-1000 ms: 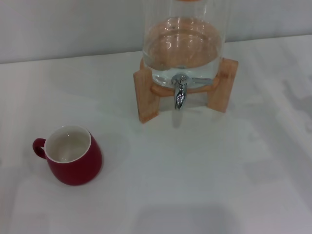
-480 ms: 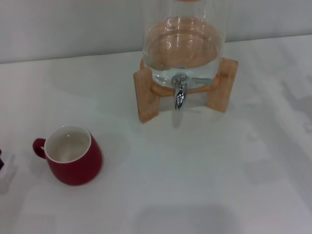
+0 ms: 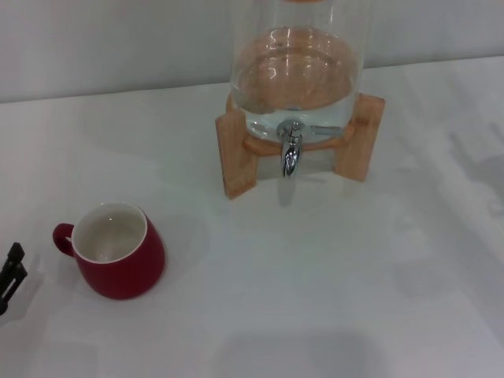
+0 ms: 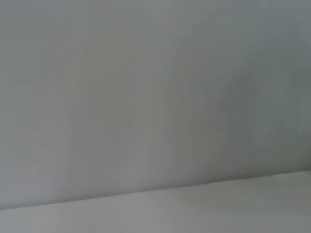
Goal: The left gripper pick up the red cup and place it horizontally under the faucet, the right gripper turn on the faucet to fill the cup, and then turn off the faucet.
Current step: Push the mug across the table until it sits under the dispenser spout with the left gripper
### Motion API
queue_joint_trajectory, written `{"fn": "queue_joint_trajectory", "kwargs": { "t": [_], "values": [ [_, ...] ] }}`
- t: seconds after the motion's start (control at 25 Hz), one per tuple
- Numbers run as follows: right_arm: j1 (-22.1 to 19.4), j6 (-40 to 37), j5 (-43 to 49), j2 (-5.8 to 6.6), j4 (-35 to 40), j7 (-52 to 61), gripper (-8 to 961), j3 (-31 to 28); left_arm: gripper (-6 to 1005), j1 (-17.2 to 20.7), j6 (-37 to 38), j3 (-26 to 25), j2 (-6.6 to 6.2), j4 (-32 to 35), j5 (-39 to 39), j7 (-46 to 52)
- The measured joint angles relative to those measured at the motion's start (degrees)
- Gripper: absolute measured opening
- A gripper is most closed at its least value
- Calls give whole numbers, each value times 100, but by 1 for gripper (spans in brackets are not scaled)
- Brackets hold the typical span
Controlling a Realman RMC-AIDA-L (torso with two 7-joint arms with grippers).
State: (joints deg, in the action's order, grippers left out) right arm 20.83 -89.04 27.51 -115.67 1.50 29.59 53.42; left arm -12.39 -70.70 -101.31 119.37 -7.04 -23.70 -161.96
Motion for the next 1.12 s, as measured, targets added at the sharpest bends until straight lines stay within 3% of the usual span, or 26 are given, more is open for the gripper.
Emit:
{"fn": "queue_joint_trajectory", "kwargs": {
  "t": [1.12],
  "values": [
    [2,-119,0,0,-52,3,828,1,832,-49,79,15,-20,-51,-434,-3]
  ]
}}
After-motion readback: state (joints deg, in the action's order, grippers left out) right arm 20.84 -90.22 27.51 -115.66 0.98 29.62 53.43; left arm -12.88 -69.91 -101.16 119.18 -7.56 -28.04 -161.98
